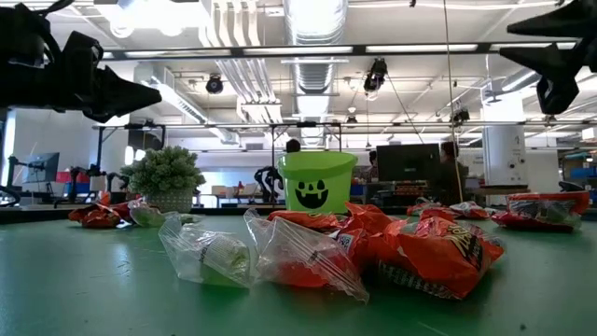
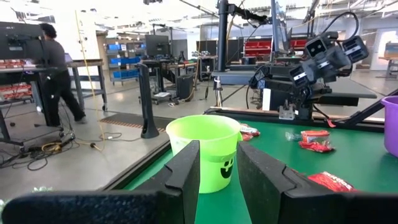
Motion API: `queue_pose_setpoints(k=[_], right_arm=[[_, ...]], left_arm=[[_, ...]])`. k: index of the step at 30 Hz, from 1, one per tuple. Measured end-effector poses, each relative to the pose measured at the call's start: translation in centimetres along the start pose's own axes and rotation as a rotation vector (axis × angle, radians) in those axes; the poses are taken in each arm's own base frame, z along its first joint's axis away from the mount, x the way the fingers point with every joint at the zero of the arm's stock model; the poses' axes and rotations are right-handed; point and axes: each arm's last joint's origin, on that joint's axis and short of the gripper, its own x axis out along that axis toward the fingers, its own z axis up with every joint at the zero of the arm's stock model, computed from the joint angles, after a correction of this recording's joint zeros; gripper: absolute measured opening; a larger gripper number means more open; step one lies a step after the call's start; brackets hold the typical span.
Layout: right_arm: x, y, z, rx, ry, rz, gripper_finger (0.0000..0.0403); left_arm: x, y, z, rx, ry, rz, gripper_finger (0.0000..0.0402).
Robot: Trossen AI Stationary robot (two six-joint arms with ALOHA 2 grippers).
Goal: Organize candy in baskets
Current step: Put the orange chocolate bar into the green bucket
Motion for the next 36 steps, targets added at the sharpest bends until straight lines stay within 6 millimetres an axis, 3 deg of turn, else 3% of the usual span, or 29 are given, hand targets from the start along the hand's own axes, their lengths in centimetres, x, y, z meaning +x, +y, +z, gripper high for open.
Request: queue_pose_setpoints(k=[8, 14, 20, 26, 36], right_arm=[[0.0, -0.1, 0.0, 0.025, -0.008, -0.024, 0.0128], [0.0, -0.1, 0.1, 0.026, -0.009, -0.023, 0.0128], [0.0, -0.1, 0.1, 0.026, -0.009, -0.023, 0.0128], [0.0, -0.1, 0.1, 0.025, -0.009, -0.023, 0.0128], [0.0, -0.1, 0.0, 0.016, -0.008, -0.024, 0.0128]], left_arm=[[0.1, 0.1, 0.2, -0.011, -0.016, 0.020, 0.0089], [0.1, 0.0, 0.9, -0.352, -0.084, -0.051, 0.0089], [0.1, 0.0, 1.1, -0.288, -0.106, -0.017, 0.0089], [0.1, 0.3, 1.1, -0.435, -0.131, 0.075, 0.0089], [0.2, 0.6, 1.7, -0.480, -0.187, 0.132, 0.0089]])
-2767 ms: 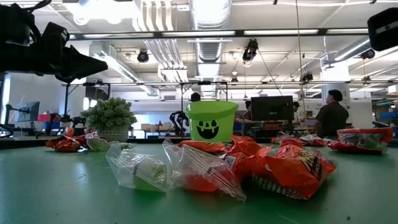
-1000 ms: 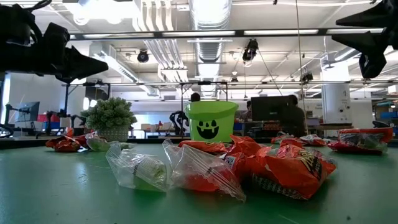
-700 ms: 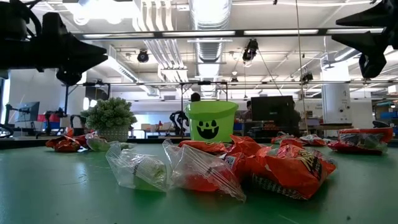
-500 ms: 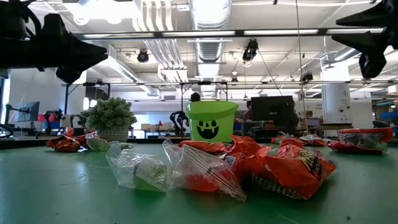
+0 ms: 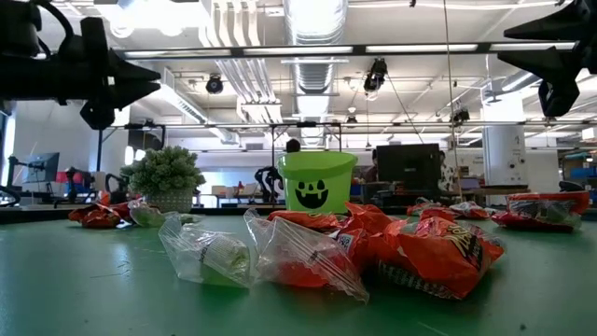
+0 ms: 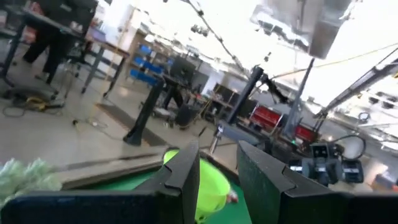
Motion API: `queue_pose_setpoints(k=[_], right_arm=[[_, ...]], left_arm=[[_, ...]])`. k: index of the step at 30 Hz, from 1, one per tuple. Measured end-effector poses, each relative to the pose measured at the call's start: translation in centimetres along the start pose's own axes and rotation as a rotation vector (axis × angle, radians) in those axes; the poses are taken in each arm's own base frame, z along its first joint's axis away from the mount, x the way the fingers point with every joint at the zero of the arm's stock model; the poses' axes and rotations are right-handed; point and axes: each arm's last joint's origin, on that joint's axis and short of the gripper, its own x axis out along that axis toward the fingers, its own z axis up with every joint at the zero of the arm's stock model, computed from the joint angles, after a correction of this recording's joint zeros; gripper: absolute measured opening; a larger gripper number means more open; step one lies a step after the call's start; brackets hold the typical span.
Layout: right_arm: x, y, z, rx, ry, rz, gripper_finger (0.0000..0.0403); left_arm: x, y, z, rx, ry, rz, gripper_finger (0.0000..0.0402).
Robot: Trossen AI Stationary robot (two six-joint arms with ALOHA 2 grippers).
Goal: Organize candy in baskets
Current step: Put the orange chocolate bar into the green bucket
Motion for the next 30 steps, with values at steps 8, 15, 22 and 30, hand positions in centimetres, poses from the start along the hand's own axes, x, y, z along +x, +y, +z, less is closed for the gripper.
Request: queue_pose_setpoints(k=[8, 15, 22, 30], right_arm=[[0.00, 0.00, 0.00, 0.001, 0.000, 0.000, 0.0128], [0.00, 0.02, -0.01, -0.069, 0.002, 0.007, 0.0128], [0.00, 0.00, -0.01, -0.141, 0.000, 0.000, 0.0128], [0.00, 0.01, -0.01, -0.068, 0.001, 0.005, 0.0128]], left_arm=[[0.02, -0.16, 0.04, -0.022, 0.011, -0.043, 0.0089], [0.02, -0.16, 0.03, -0.038, 0.013, -0.044, 0.0089], [0.02, -0.16, 0.03, -0.123, 0.014, -0.043, 0.0089], [0.12, -0.08, -0.07, -0.138, 0.025, -0.033, 0.0089]])
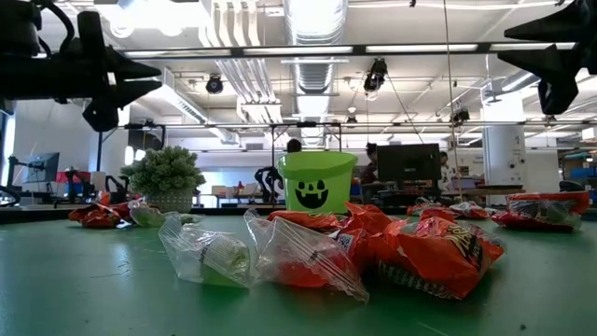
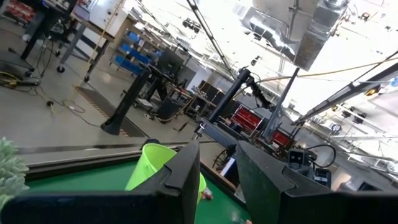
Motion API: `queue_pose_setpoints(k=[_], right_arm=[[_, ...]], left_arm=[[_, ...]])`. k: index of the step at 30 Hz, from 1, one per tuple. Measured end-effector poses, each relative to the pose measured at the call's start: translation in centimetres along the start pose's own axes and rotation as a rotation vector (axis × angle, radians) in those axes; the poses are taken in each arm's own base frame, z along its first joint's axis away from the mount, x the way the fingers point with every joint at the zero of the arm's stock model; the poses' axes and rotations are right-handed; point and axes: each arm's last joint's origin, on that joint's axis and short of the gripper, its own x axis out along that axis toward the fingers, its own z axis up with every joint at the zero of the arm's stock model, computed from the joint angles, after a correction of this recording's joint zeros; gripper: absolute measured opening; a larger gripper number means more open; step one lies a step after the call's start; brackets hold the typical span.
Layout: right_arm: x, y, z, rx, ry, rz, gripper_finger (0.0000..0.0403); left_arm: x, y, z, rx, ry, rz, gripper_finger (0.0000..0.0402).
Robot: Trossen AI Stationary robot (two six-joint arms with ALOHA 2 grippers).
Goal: Organize candy in baskets
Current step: Put the orange chocolate bar into the green bucket
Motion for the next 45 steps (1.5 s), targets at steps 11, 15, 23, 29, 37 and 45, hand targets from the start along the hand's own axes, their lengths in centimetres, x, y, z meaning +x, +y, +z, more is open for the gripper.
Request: queue_pose_setpoints(k=[11, 15, 23, 29, 37, 45], right_arm=[[0.0, 0.0, 0.4, 0.046, -0.014, -0.034, 0.0128], [0.0, 0.3, 2.5, 0.045, -0.051, -0.087, 0.0128], [-0.2, 1.0, 7.1, 0.039, -0.100, -0.072, 0.0128], [-0.3, 1.1, 9.2, 0.005, -0.124, -0.064, 0.0128], [-0.4, 1.4, 10.7, 0.063, -0.139, -0.051, 0.0128], [1.4, 5.0, 11.7, -0.124, -0.079, -0.130, 0.0130]], left_arm=[[0.2, 0.4, 0.0, -0.074, -0.029, 0.077, 0.0089], [0.2, 0.2, 0.1, -0.118, -0.046, 0.062, 0.0089], [0.2, -3.0, 4.2, 0.003, -0.117, -0.044, 0.0089], [0.2, -5.9, 8.1, 0.194, 0.044, 0.045, 0.0089], [0.3, -8.8, 11.9, 0.283, 0.100, 0.072, 0.0089], [0.2, -9.9, 13.5, 0.344, 0.067, 0.052, 0.0089]])
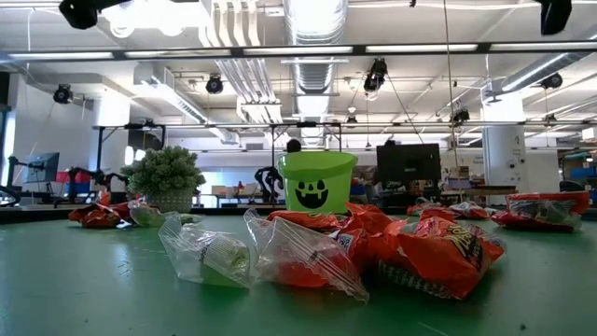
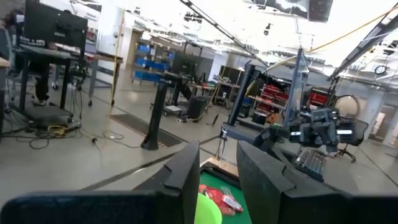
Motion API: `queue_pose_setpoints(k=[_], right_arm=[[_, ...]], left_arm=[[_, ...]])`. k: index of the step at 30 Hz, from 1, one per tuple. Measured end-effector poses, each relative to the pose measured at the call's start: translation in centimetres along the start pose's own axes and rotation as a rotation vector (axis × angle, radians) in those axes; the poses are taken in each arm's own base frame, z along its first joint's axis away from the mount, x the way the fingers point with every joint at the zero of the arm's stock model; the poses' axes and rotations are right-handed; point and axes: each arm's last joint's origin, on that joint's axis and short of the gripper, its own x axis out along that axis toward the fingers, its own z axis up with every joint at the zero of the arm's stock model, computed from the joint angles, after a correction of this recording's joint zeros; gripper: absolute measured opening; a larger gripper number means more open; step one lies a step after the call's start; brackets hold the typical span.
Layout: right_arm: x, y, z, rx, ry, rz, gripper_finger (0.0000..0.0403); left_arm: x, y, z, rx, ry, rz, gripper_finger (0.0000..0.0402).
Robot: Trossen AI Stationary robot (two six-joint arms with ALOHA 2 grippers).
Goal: Organize candy in baskets
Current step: Put the orange chocolate bar into the green bucket
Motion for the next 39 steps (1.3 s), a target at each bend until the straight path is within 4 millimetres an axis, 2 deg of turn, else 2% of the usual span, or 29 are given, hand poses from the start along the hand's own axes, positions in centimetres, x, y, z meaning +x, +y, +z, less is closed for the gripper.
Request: queue_pose_setpoints(k=[4, 8, 12, 16, 19, 22, 27, 31, 34, 39], right_arm=[[0.8, 2.3, 0.8, -0.090, 0.018, -0.004, 0.0152], [1.5, 3.8, 1.5, -0.095, 0.032, -0.114, 0.0182], [1.8, 4.4, 2.0, -0.062, 0.034, -0.232, 0.0204], [1.8, 4.6, 2.0, 0.061, 0.016, -0.333, 0.0207], [1.9, 4.9, 1.6, 0.136, 0.003, -0.340, 0.0205], [2.3, 5.6, 0.8, 0.123, -0.002, -0.353, 0.0205], [3.6, 6.9, -1.3, -0.009, 0.001, -0.399, 0.0205], [4.3, 7.1, -1.8, -0.165, 0.020, -0.434, 0.0205], [4.6, 7.3, -1.0, -0.252, 0.035, -0.437, 0.0205], [5.5, 7.4, 0.6, -0.523, 0.078, -0.397, 0.0205]], left_arm=[[0.3, 0.2, -0.5, -0.033, 0.028, 0.008, 0.0089], [0.7, 0.4, -1.1, -0.071, 0.065, 0.003, 0.0089], [0.7, 0.2, -0.9, -0.076, 0.070, -0.033, 0.0089], [0.5, 0.1, -0.7, -0.073, 0.068, -0.034, 0.0089], [0.3, 0.1, -0.7, -0.050, 0.083, -0.031, 0.0089], [0.2, 0.1, -0.7, -0.041, 0.109, -0.023, 0.0089], [0.2, 0.1, -0.9, -0.026, 0.124, -0.020, 0.0089], [0.3, 0.2, -1.0, 0.005, 0.138, -0.018, 0.0089], [0.3, 0.2, -1.0, 0.006, 0.141, -0.018, 0.0089], [0.4, 0.2, -1.0, 0.006, 0.141, -0.018, 0.0089]])
